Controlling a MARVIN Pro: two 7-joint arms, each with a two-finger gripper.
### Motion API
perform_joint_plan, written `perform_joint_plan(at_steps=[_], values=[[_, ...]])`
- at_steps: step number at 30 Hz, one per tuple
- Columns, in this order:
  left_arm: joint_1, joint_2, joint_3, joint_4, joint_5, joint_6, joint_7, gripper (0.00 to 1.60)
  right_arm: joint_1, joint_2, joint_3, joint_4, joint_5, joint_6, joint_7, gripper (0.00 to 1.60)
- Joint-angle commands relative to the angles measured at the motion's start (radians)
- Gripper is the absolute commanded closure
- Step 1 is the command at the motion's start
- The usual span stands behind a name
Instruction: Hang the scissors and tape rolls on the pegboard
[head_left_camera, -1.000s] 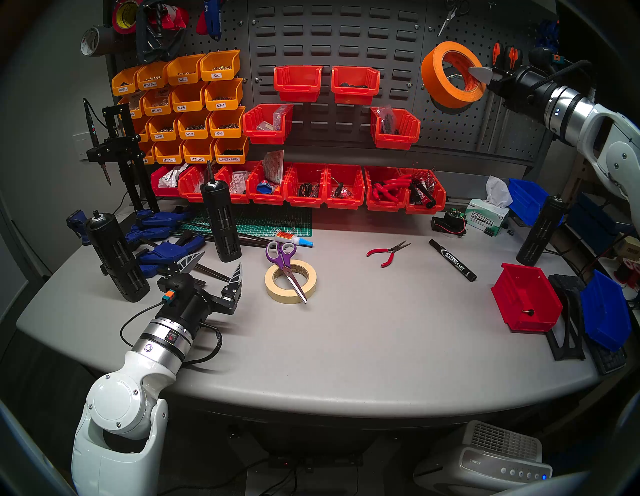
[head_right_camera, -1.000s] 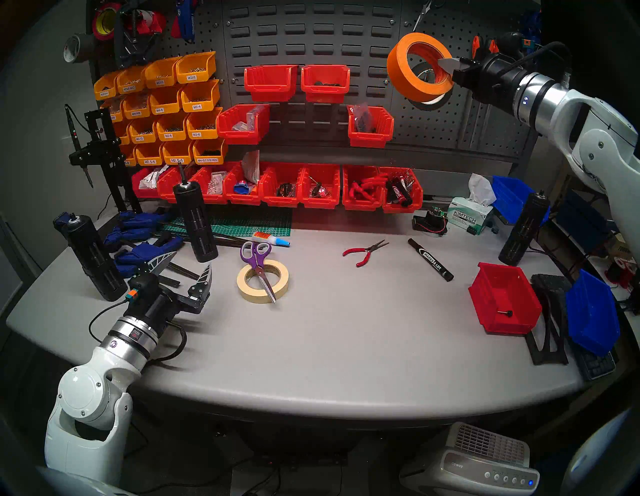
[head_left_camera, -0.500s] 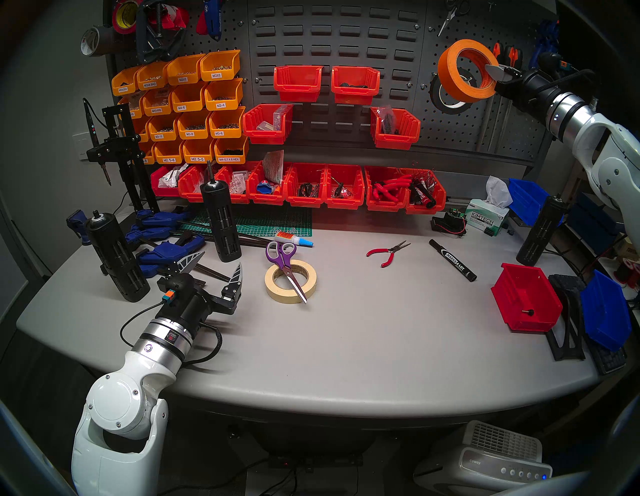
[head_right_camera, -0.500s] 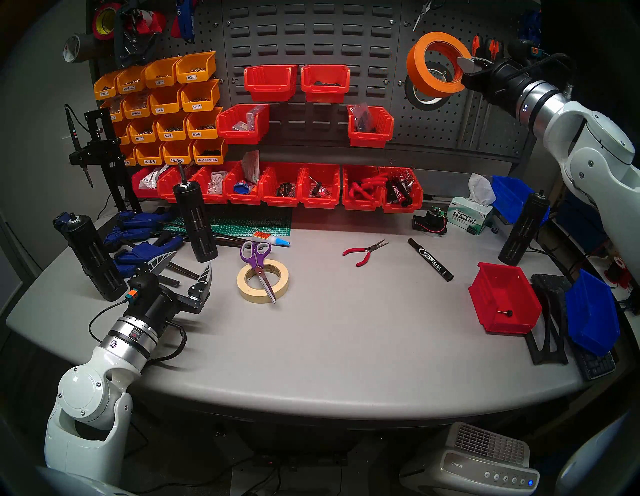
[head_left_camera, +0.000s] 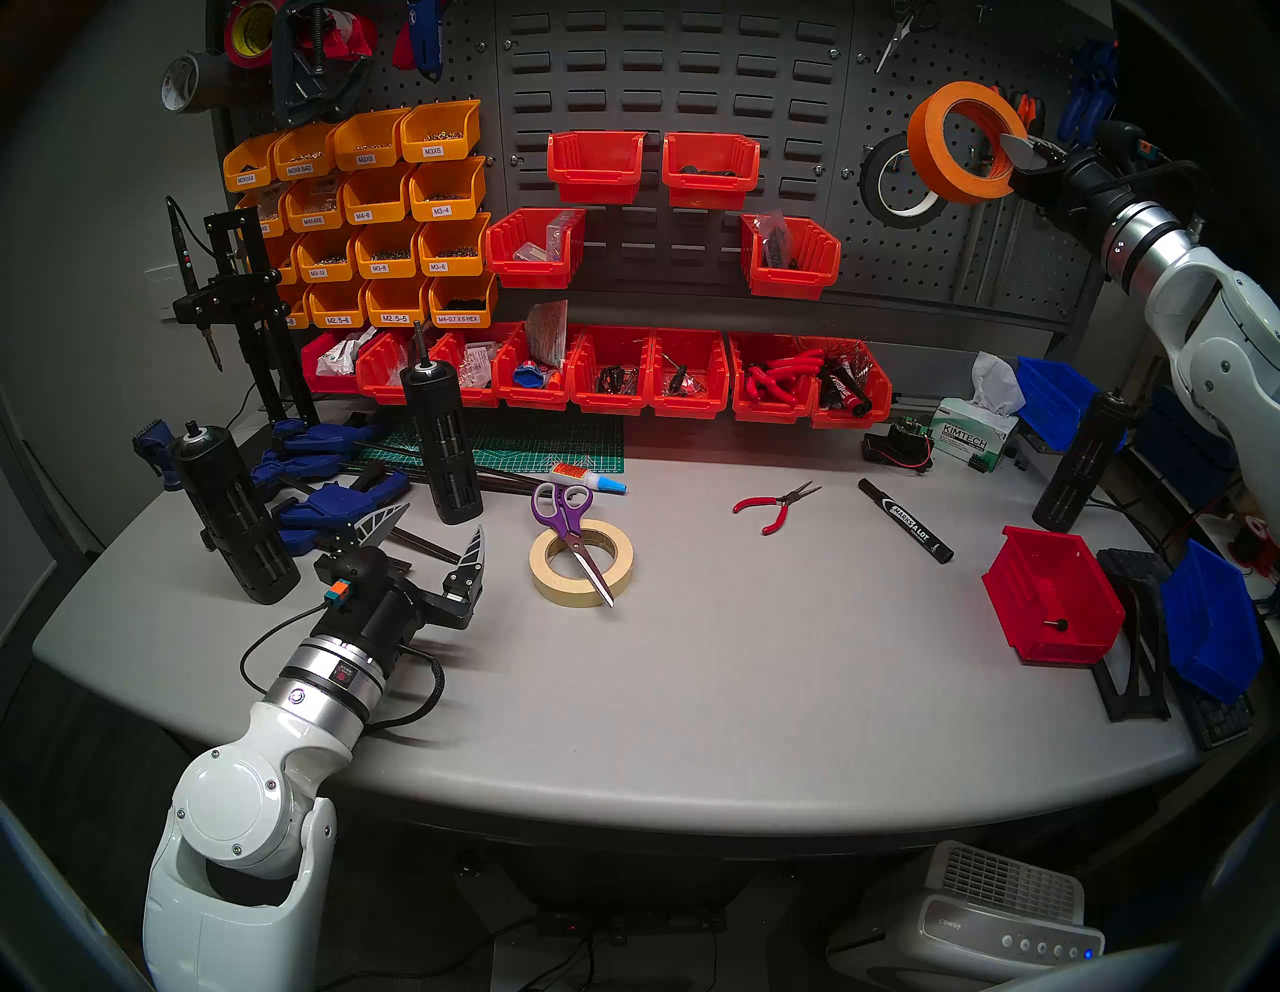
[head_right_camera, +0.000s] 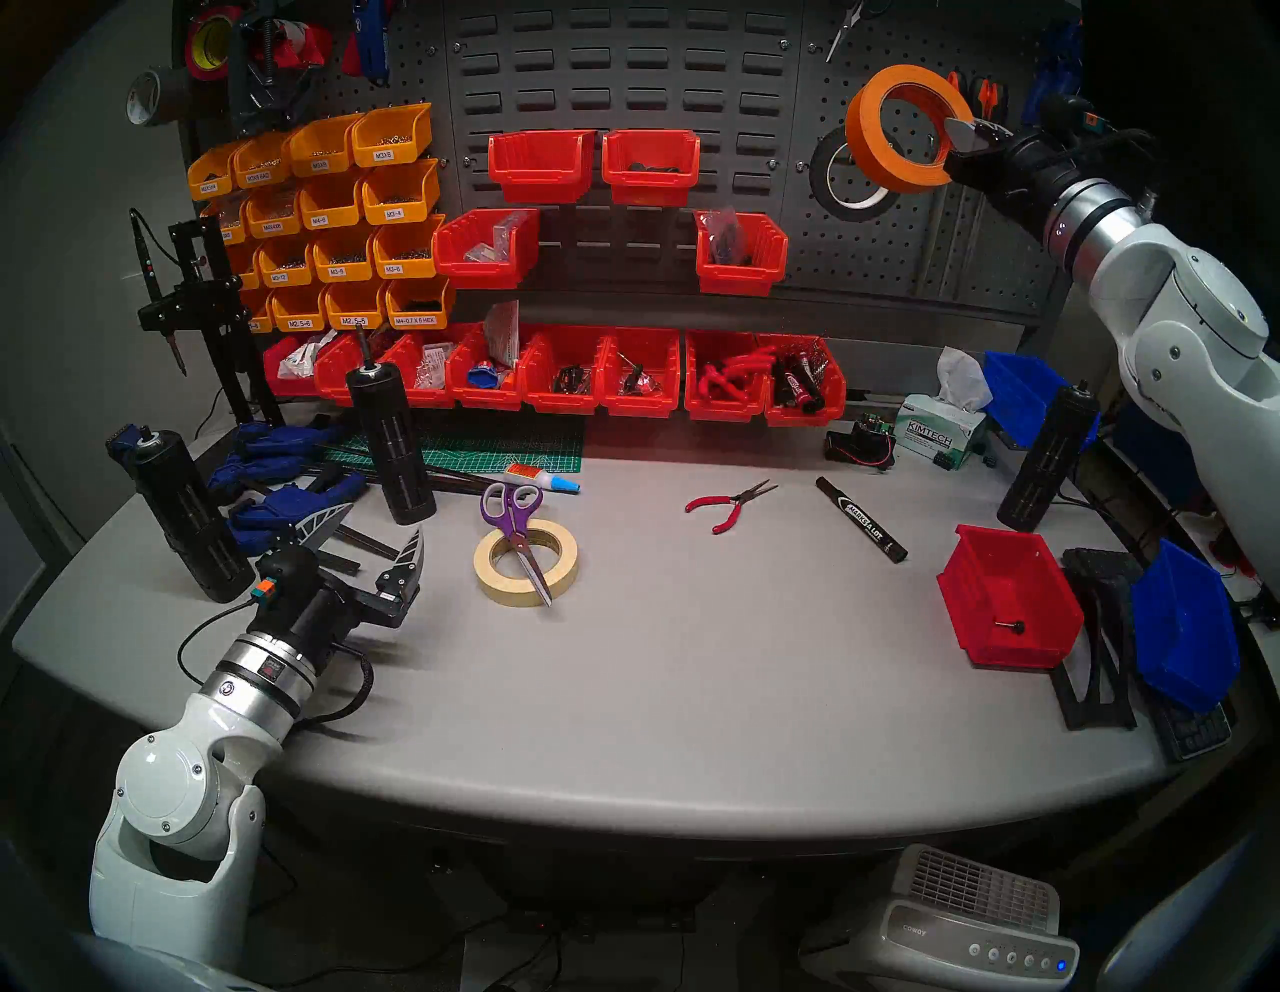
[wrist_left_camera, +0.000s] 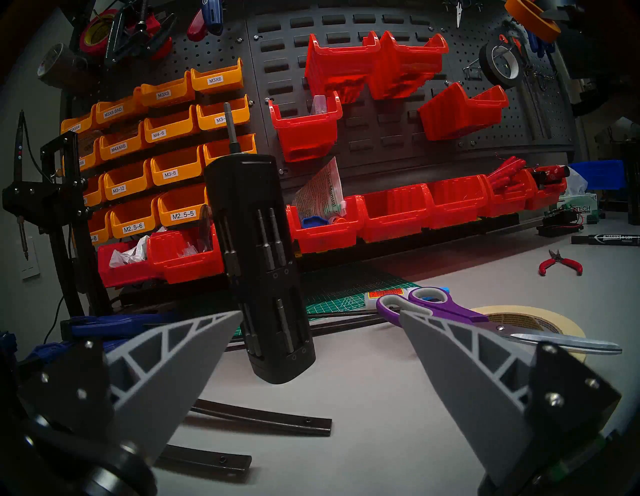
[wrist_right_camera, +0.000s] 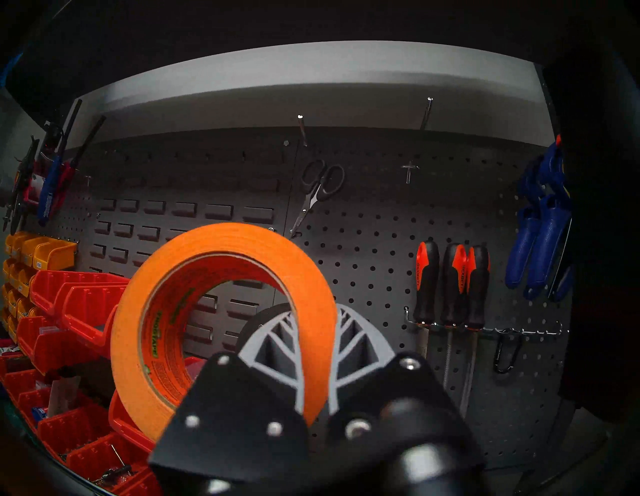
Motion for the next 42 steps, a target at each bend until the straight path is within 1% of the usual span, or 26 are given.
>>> perform_joint_plan(at_steps=[1,6,11,19,23,30,42], values=[[-0.001,0.0,0.002,-0.014,0.0,-0.006,-0.001,0.0,-0.082,-0.046,0.124,-0.028,-0.046,0.013,0.029,1.6],[0.0,-0.001,0.002,-0.014,0.0,-0.007,-0.001,0.0,-0.096,-0.058,0.138,-0.028,-0.063,0.024,0.039,1.6],[-0.001,0.0,0.002,-0.014,0.0,-0.006,-0.001,0.0,-0.081,-0.051,0.12,-0.026,-0.065,0.018,0.034,1.6],[-0.001,0.0,0.002,-0.014,0.0,-0.006,-0.001,0.0,-0.029,-0.024,0.053,-0.01,-0.071,-0.007,0.009,1.6],[-0.001,0.0,0.002,-0.014,0.0,-0.006,-0.001,0.0,-0.007,-0.011,0.014,0.002,-0.095,-0.021,-0.004,1.6],[-0.001,0.0,0.002,-0.013,0.0,-0.006,-0.001,0.0,0.042,-0.031,-0.036,0.017,-0.092,-0.043,-0.015,1.6],[-0.001,0.0,0.002,-0.013,0.0,-0.006,-0.001,0.0,0.11,-0.052,-0.085,0.038,-0.089,-0.059,-0.009,1.6]])
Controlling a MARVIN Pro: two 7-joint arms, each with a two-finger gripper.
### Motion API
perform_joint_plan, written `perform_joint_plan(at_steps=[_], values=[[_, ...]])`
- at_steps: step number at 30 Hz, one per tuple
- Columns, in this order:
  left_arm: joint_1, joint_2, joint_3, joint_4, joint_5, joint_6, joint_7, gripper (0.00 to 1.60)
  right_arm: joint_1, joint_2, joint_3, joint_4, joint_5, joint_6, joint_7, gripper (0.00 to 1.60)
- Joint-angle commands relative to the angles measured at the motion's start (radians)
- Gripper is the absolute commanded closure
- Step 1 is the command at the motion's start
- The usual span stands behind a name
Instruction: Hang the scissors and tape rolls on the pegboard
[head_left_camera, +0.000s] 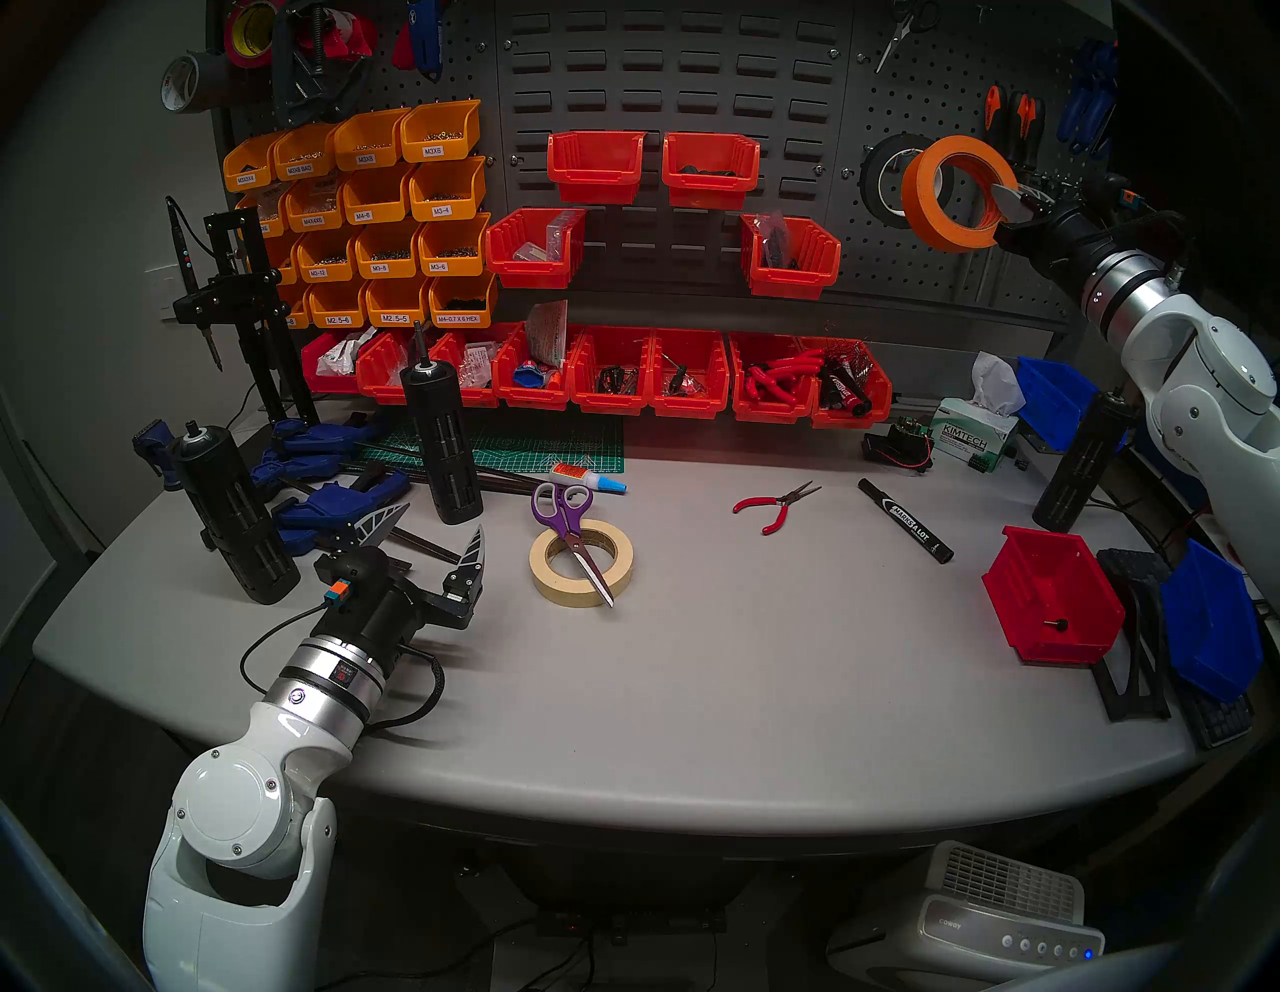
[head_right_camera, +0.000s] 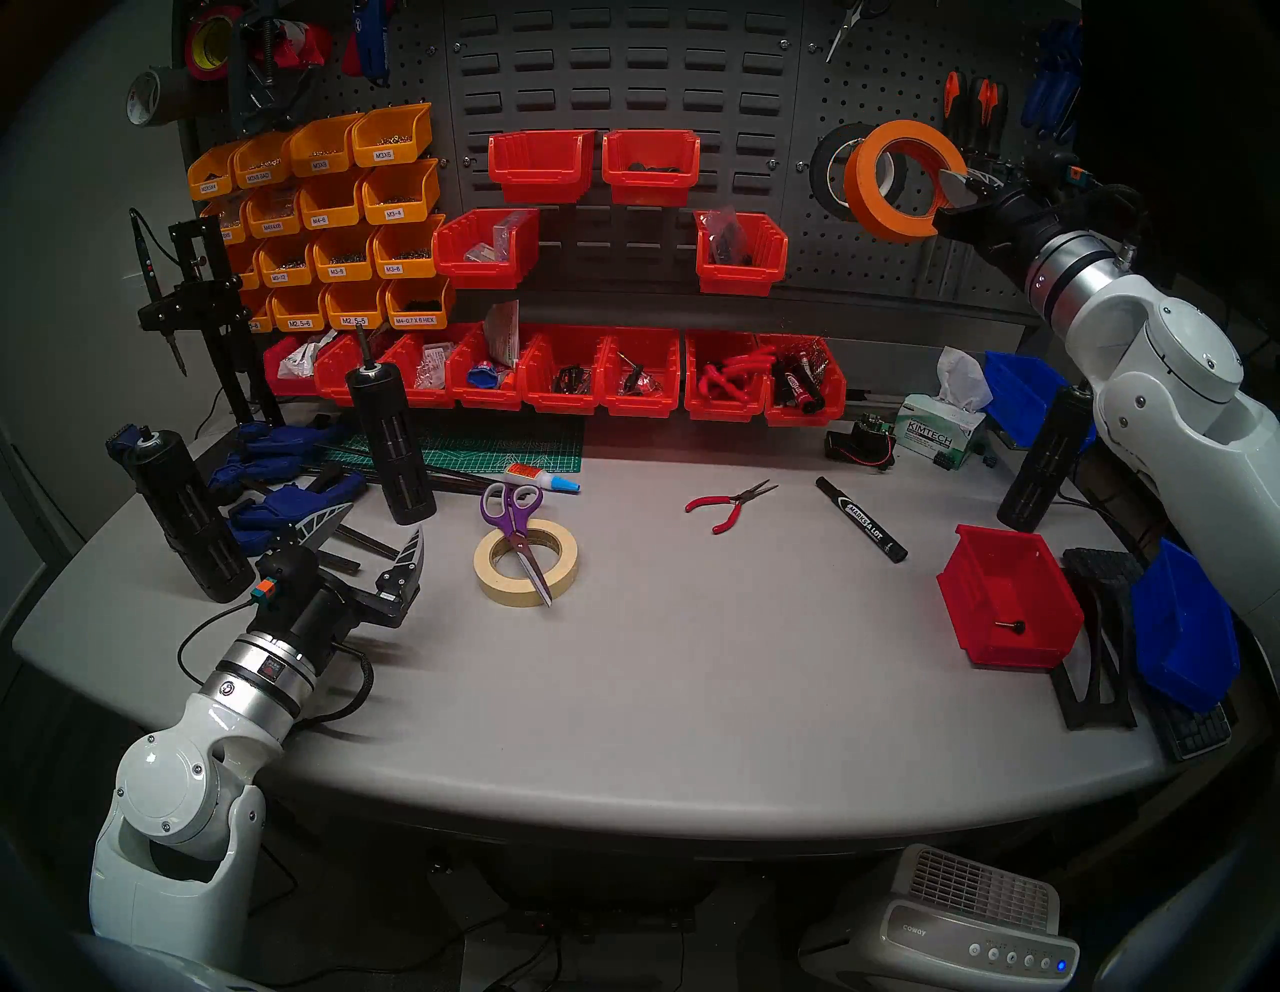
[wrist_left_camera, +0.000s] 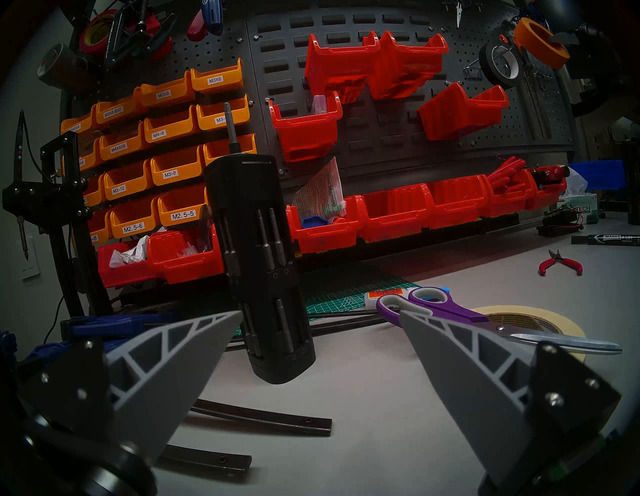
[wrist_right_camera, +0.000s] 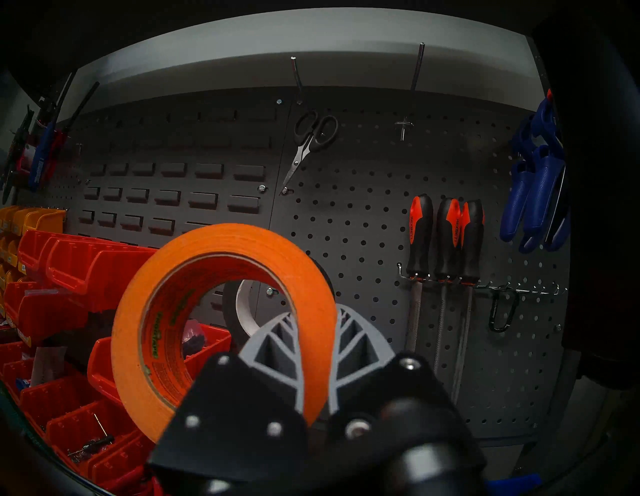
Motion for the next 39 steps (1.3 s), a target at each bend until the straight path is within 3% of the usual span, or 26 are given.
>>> perform_joint_plan(at_steps=[1,9,21,29,30,31,39], values=[[-0.001,0.0,0.002,-0.013,0.0,-0.006,-0.001,0.0,0.105,-0.006,-0.006,0.002,-0.008,-0.035,-0.004,1.6],[-0.002,0.0,0.002,-0.013,0.0,-0.005,-0.001,0.0,0.169,-0.015,-0.061,0.014,-0.015,-0.019,0.009,1.6],[-0.002,0.0,0.002,-0.012,0.0,-0.005,-0.001,0.0,0.234,-0.032,-0.082,0.022,-0.023,0.009,0.038,1.6],[-0.002,0.0,0.002,-0.012,-0.001,-0.005,-0.001,0.0,0.314,-0.072,-0.143,0.054,-0.054,0.043,0.058,1.6],[-0.002,0.0,0.002,-0.012,-0.001,-0.005,-0.001,0.0,0.279,-0.07,-0.117,0.05,-0.056,0.037,0.06,1.6],[-0.002,0.0,0.002,-0.012,-0.001,-0.005,-0.001,0.0,0.313,-0.082,-0.141,0.059,-0.063,0.048,0.062,1.6],[-0.002,0.0,0.002,-0.012,-0.001,-0.005,-0.001,0.0,0.357,-0.134,-0.16,0.086,-0.103,0.084,0.076,1.6]])
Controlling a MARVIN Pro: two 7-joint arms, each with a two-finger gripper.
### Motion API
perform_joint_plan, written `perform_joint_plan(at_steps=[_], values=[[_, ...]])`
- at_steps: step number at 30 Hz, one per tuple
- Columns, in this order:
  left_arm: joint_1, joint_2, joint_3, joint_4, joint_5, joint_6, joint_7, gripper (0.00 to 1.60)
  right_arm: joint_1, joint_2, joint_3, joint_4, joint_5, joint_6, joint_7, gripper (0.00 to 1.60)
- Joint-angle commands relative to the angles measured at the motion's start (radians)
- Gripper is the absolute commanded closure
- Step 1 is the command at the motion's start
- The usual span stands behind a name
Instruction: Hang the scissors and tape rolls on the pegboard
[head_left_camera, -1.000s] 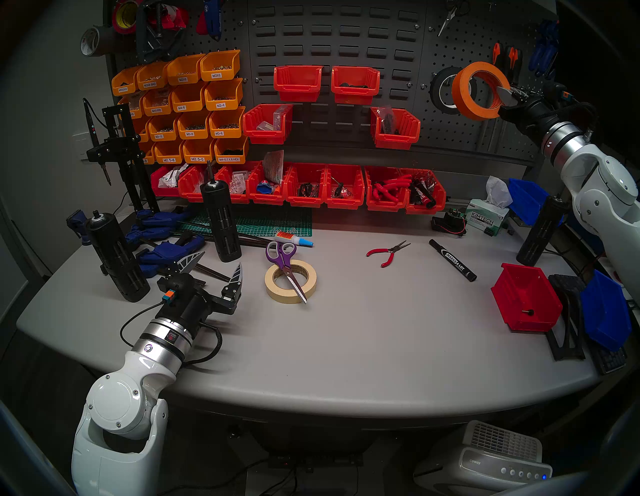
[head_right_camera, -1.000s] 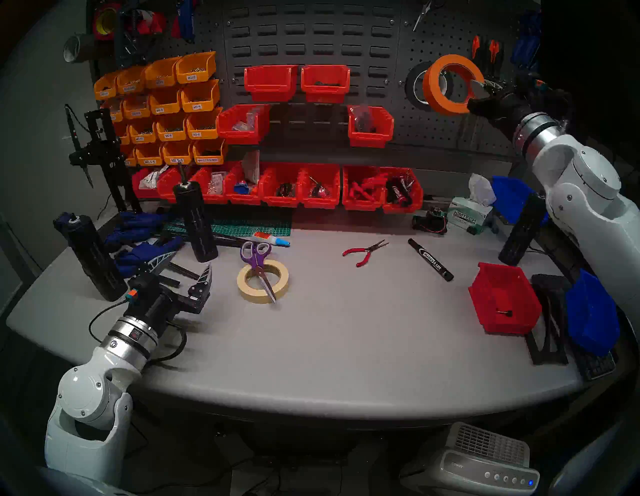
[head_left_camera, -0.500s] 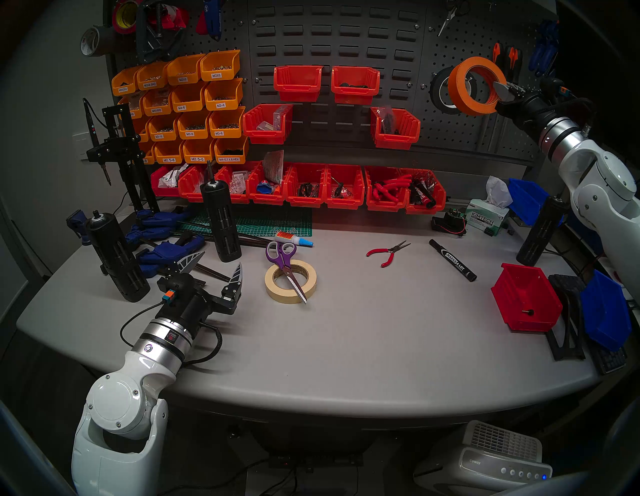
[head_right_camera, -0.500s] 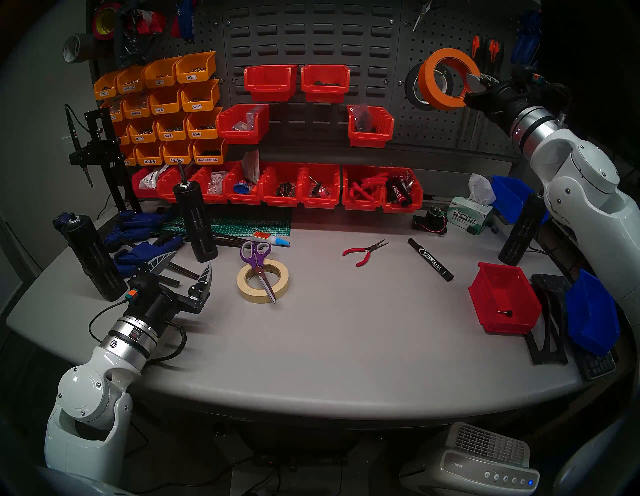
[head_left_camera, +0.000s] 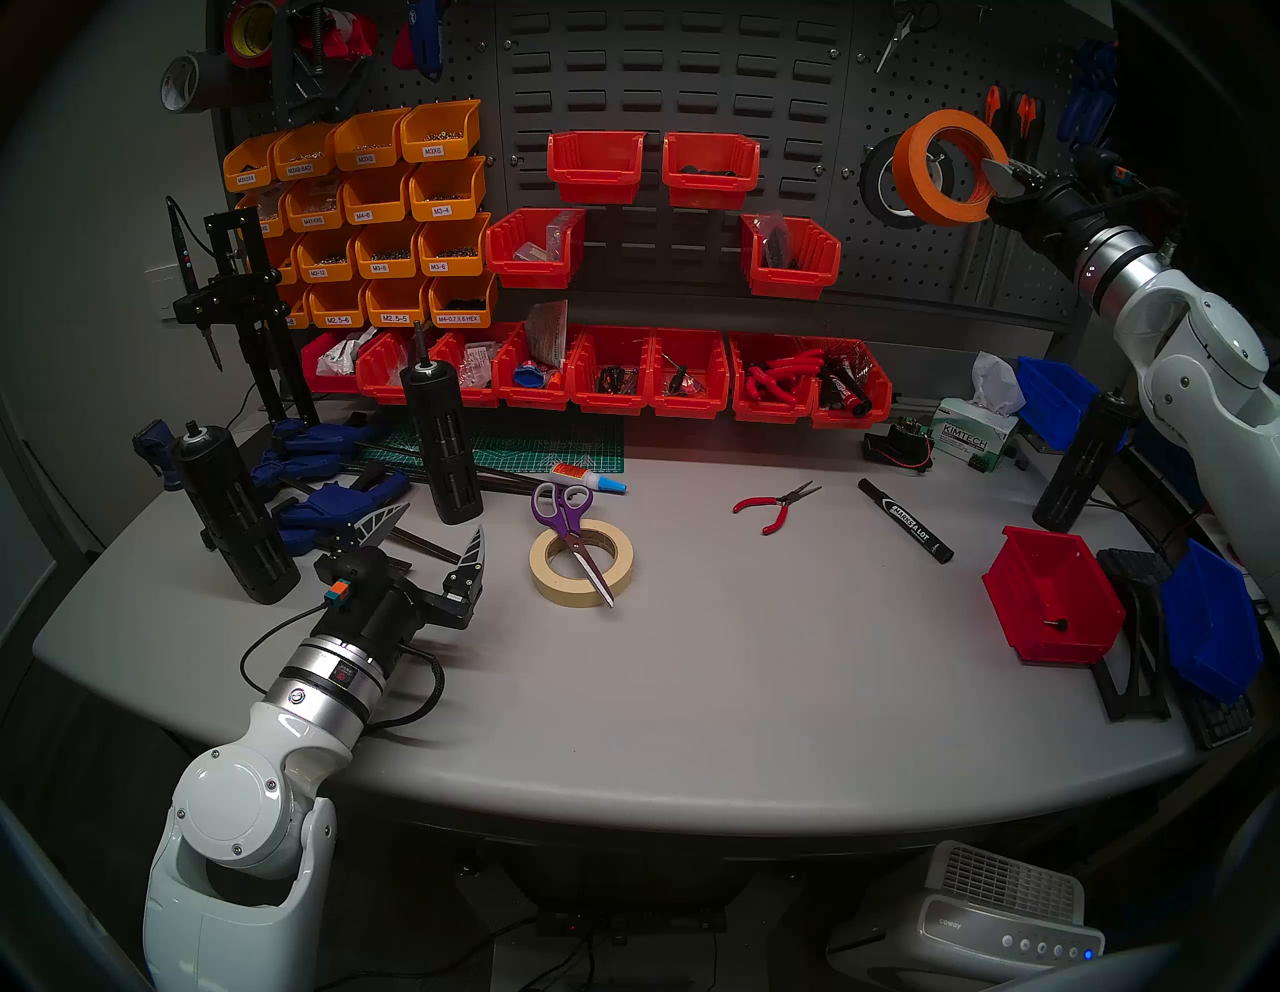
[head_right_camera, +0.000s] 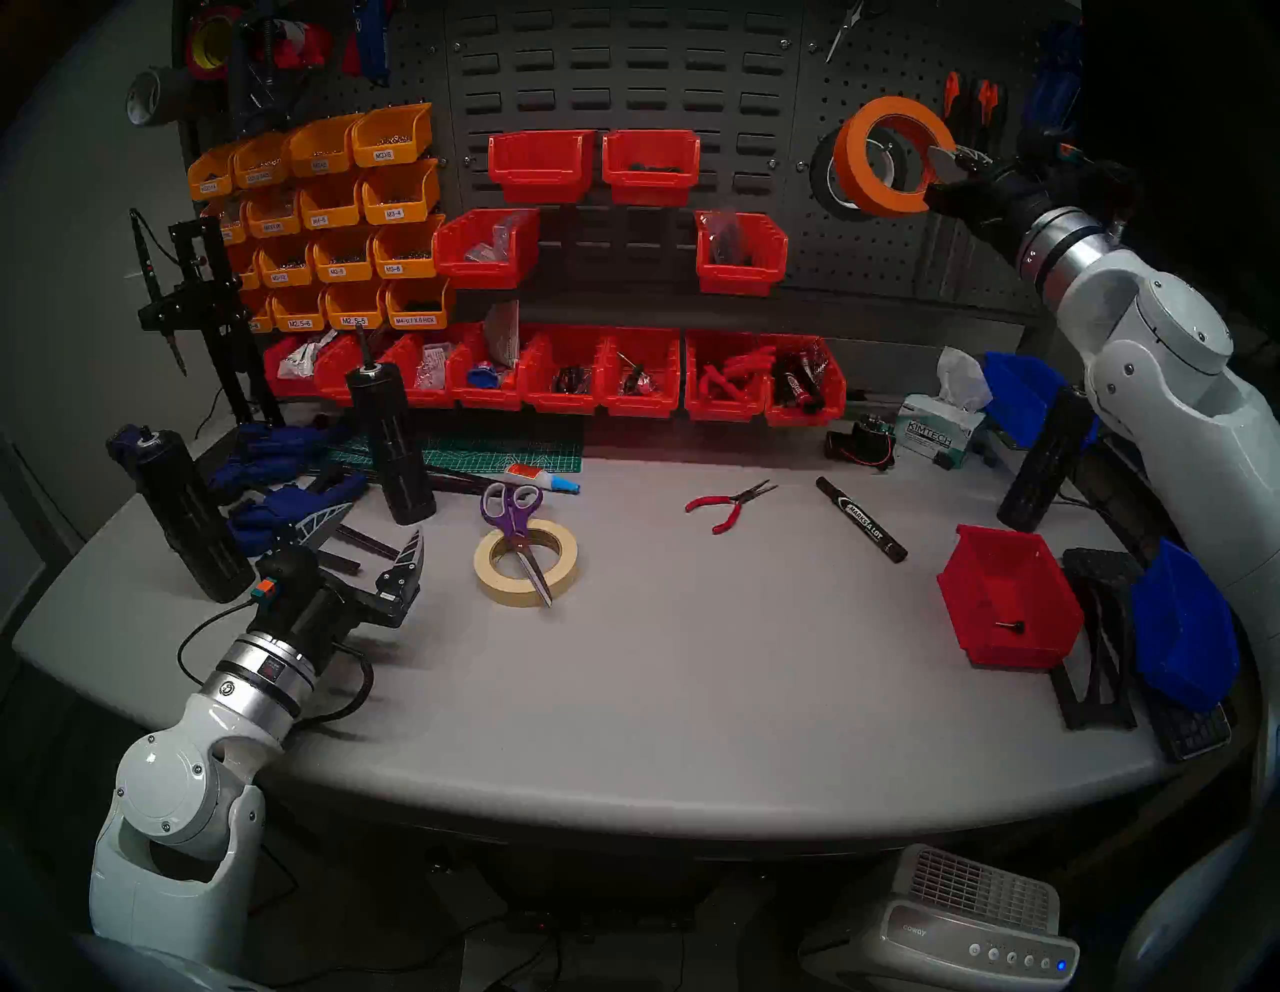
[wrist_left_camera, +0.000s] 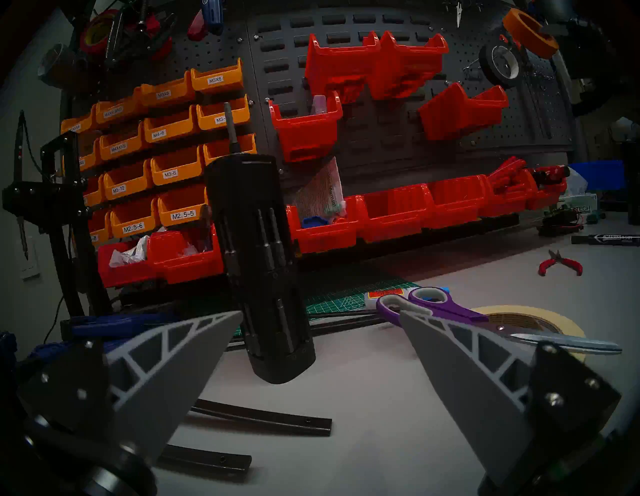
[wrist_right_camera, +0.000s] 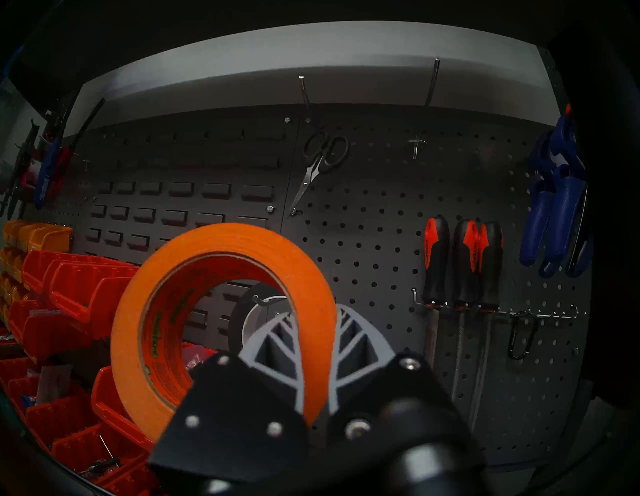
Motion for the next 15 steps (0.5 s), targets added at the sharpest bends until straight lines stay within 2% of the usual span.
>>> perform_joint_plan(at_steps=[1,6,7,13,14,15], values=[[-0.002,0.0,0.002,-0.012,0.0,-0.005,-0.001,0.0,0.098,-0.037,0.016,0.006,-0.037,0.007,-0.001,1.6],[-0.002,0.0,0.002,-0.012,0.0,-0.005,-0.001,0.0,0.138,-0.085,-0.001,0.027,-0.07,0.034,0.008,1.6],[-0.002,0.0,0.002,-0.012,0.0,-0.005,-0.001,0.0,0.166,-0.099,-0.018,0.037,-0.079,0.042,0.009,1.6],[-0.003,0.0,0.002,-0.012,0.0,-0.004,-0.001,0.0,0.176,-0.13,-0.017,0.046,-0.111,0.058,0.018,1.6],[-0.003,0.0,0.002,-0.012,0.0,-0.004,-0.001,0.0,0.205,-0.15,-0.033,0.058,-0.124,0.069,0.02,1.6],[-0.003,0.0,0.002,-0.012,0.0,-0.004,-0.001,0.0,0.192,-0.154,-0.023,0.056,-0.129,0.068,0.022,1.6]])
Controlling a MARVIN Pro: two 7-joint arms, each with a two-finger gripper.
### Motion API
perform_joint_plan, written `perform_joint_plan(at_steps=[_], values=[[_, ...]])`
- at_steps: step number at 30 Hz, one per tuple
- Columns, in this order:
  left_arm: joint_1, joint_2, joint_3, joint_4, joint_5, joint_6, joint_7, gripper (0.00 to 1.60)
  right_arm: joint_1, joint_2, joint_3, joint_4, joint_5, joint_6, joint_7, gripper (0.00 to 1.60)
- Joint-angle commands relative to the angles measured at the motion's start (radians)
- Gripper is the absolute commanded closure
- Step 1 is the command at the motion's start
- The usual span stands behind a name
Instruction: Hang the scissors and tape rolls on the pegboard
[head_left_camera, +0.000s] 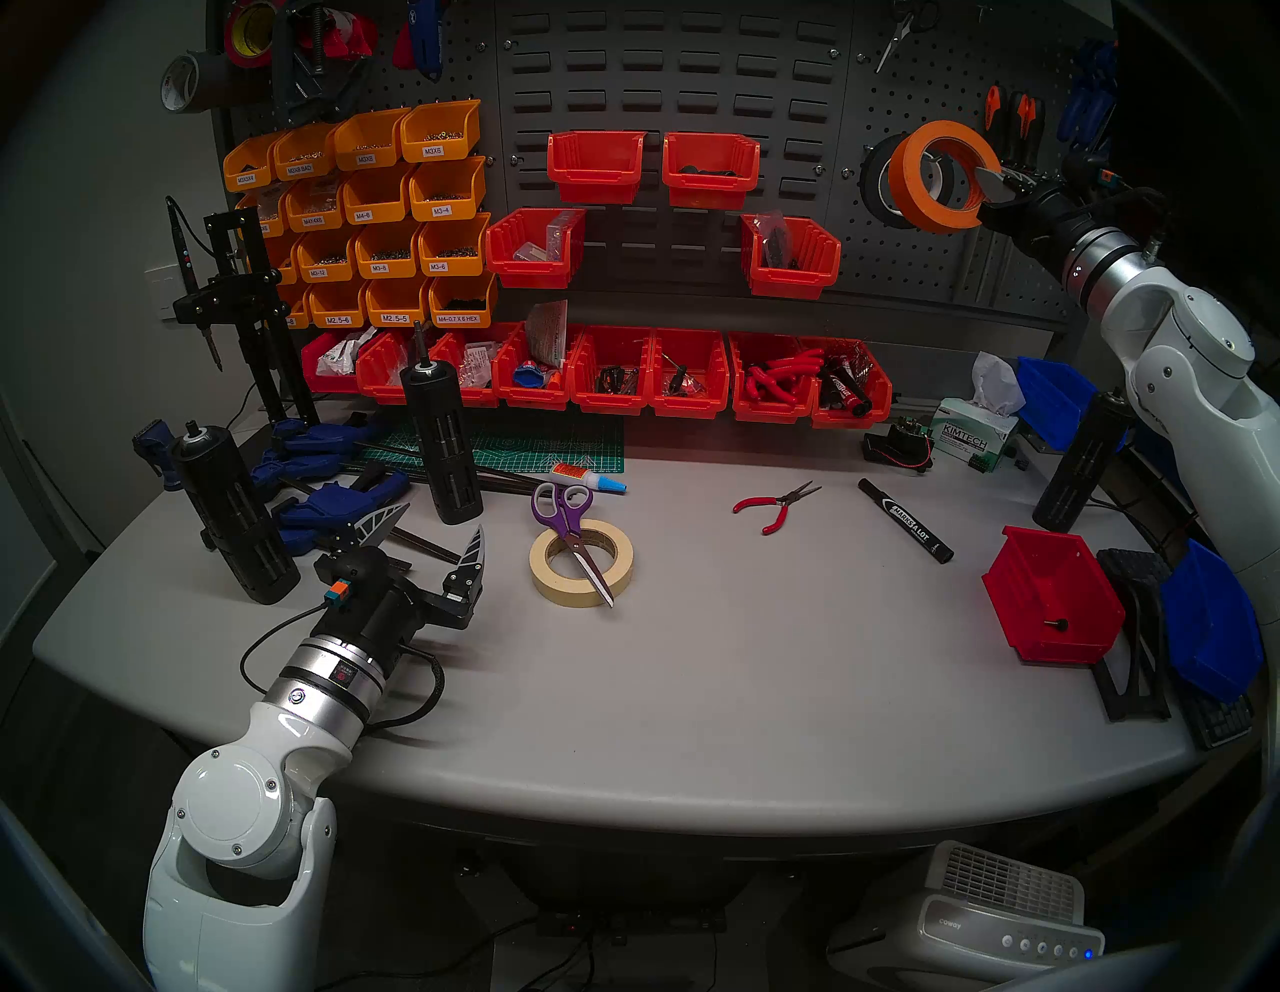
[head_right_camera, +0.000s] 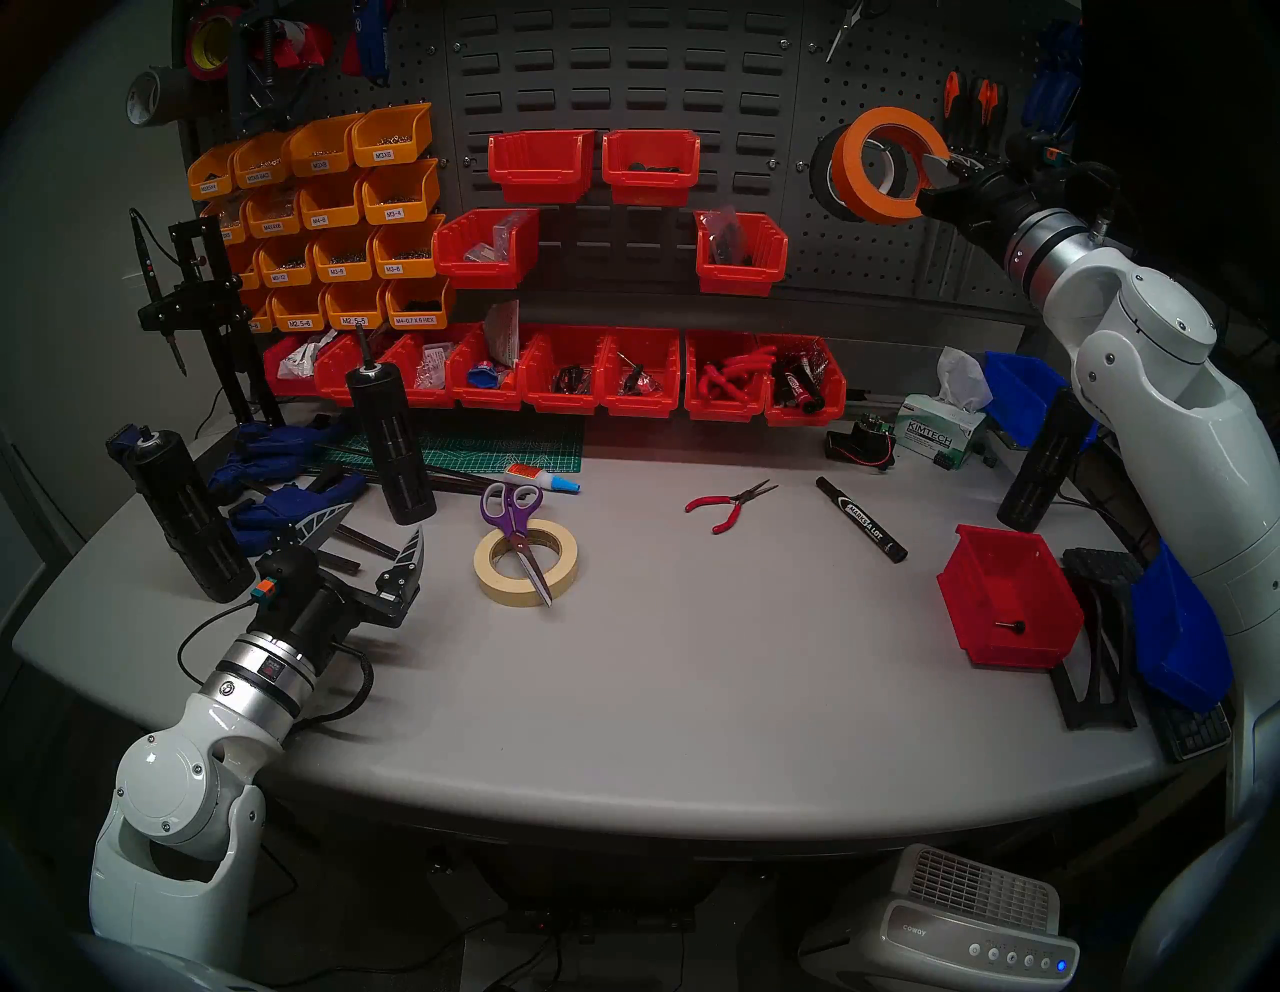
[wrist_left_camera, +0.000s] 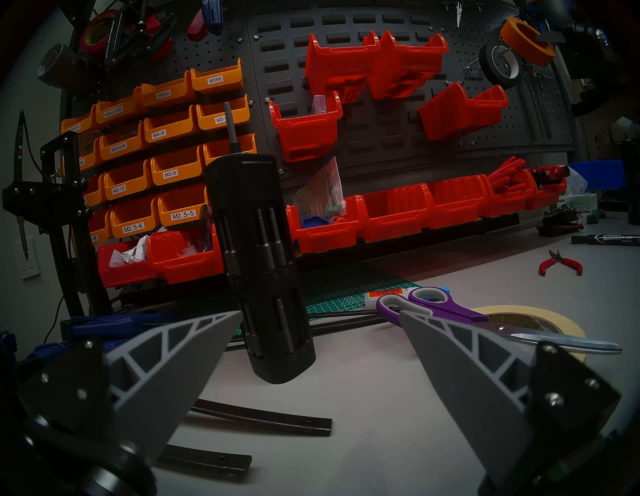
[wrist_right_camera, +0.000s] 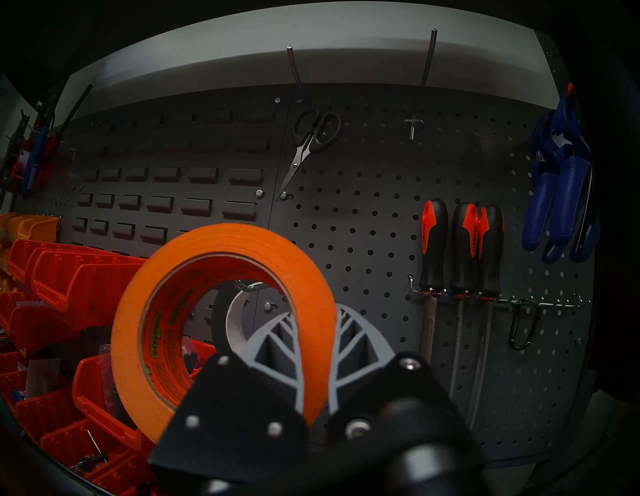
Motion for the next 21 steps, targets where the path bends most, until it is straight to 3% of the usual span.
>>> perform_joint_plan(at_steps=[1,16,18,19,21], values=[[-0.003,0.0,0.002,-0.012,0.0,-0.005,-0.001,0.0,0.097,-0.052,0.02,0.001,-0.048,0.001,-0.001,1.6],[-0.002,0.0,0.002,-0.012,0.0,-0.005,-0.001,0.0,0.2,-0.168,-0.022,0.075,-0.162,0.058,0.019,1.6],[-0.002,0.0,0.002,-0.012,0.0,-0.005,-0.001,0.0,0.248,-0.186,-0.053,0.104,-0.181,0.075,0.024,1.6],[-0.002,0.0,0.002,-0.012,0.0,-0.005,-0.001,0.0,0.221,-0.191,-0.031,0.095,-0.191,0.073,0.026,1.6],[-0.002,0.0,0.002,-0.012,0.0,-0.005,-0.001,0.0,0.24,-0.204,-0.039,0.107,-0.206,0.083,0.03,1.6]])
